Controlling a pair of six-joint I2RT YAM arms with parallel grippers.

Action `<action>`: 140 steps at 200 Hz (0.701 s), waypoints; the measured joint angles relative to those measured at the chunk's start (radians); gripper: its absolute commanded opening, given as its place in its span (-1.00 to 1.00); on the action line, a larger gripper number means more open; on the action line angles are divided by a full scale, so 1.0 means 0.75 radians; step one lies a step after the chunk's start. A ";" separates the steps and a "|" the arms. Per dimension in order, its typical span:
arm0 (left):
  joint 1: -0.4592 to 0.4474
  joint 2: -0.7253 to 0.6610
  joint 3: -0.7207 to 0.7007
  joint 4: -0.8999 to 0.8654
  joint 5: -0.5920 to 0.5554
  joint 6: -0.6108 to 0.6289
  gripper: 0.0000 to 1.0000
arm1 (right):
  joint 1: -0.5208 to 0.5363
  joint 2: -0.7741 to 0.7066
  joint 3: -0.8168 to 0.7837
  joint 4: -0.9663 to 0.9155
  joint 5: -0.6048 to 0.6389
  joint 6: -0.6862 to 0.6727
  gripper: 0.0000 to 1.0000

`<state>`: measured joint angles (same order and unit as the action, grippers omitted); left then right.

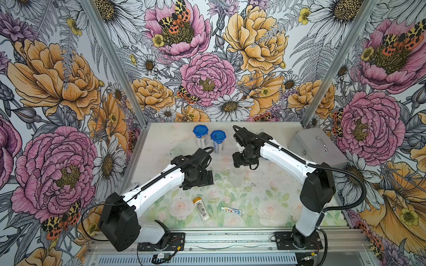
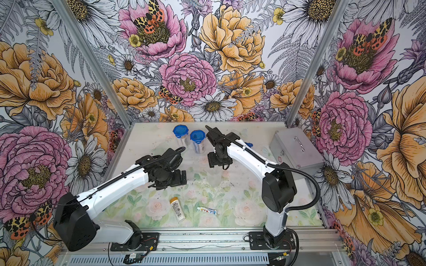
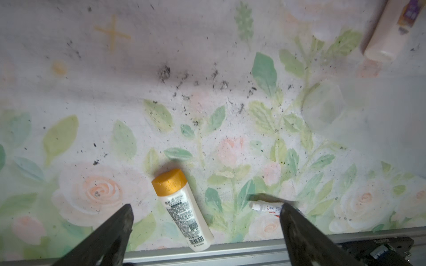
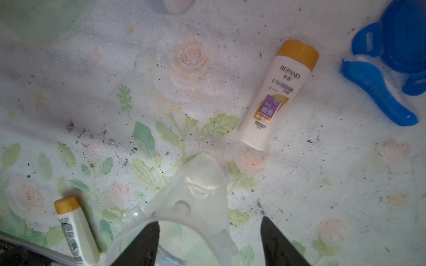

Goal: Pack away toiletry kits
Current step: Place the container at the center of the board, then pick up the toiletry item from the center of the board.

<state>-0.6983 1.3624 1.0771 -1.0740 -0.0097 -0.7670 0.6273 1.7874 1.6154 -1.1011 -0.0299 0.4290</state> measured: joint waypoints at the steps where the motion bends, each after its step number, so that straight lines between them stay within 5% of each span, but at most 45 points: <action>1: -0.004 0.000 -0.001 -0.001 0.000 -0.003 0.97 | 0.001 -0.002 0.001 0.000 0.000 -0.003 0.42; 85: -0.388 -0.069 -0.170 -0.069 -0.046 -0.525 0.97 | -0.003 -0.265 -0.047 0.003 -0.025 -0.185 0.66; 140: -0.404 -0.037 -0.280 0.027 -0.078 -0.646 0.86 | -0.048 -0.307 -0.111 0.022 -0.066 -0.207 0.78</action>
<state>-1.0012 1.3350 0.8669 -1.0538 -0.0685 -1.2518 0.5911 1.5570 1.5318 -1.0847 -0.0795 0.2741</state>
